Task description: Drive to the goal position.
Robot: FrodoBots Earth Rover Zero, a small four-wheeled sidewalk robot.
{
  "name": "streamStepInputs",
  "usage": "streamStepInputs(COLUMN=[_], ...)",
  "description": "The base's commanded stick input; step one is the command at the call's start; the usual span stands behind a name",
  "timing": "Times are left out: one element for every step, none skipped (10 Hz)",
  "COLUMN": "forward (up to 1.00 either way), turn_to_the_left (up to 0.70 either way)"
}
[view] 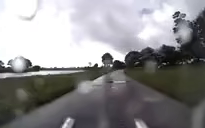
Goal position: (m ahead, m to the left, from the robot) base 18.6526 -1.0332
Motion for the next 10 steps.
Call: streamStepInputs(forward=[1.0,1.0,1.0,1.0,1.0,1.0,1.0,1.0,1.0,1.0], turn_to_the_left=[0.0,0.0,0.0,0.0,-0.06,-0.21,-0.35,-0.25,0.0,0.0])
